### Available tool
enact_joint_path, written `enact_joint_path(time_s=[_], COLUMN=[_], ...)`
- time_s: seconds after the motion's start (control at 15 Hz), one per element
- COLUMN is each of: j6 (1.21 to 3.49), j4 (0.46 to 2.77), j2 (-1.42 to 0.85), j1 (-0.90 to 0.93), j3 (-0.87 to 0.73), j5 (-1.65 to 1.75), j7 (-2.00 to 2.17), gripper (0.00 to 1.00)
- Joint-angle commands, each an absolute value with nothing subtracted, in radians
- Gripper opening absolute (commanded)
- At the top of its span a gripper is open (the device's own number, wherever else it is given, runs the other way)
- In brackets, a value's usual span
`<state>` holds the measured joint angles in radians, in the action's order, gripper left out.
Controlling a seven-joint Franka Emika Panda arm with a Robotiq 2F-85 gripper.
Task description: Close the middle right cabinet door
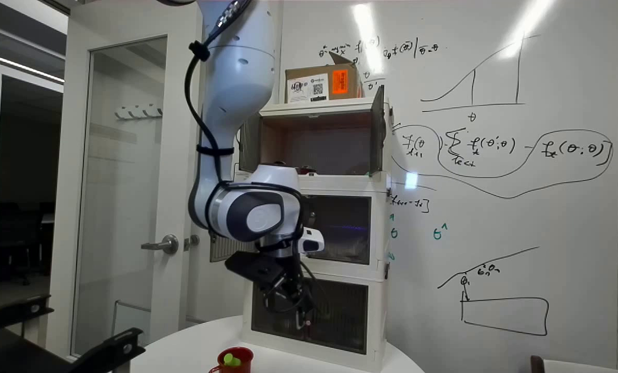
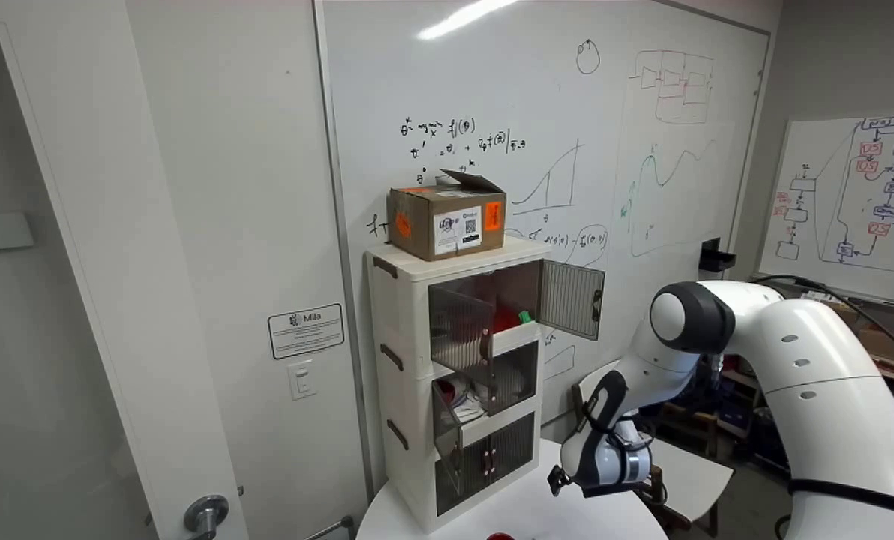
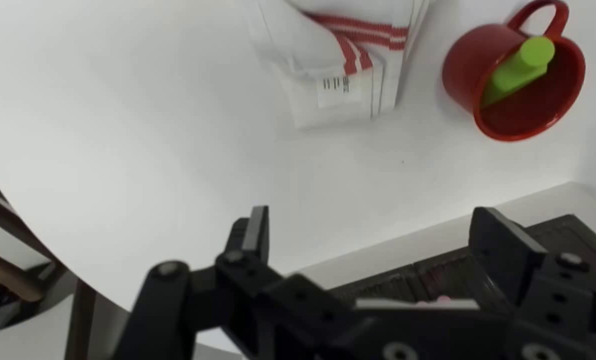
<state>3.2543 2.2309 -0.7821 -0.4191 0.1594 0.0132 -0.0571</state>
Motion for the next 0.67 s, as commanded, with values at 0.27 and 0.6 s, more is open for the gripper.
enact_joint_path(time_s=[0.27, 0.6], j6=[3.376, 3.375], j4=[2.569, 2.563], j2=[-0.589, -0.585], j1=[-0.588, -0.577], j3=[0.246, 0.232], j5=[0.056, 0.075], j7=[-0.008, 0.007], gripper=[1.0, 1.0])
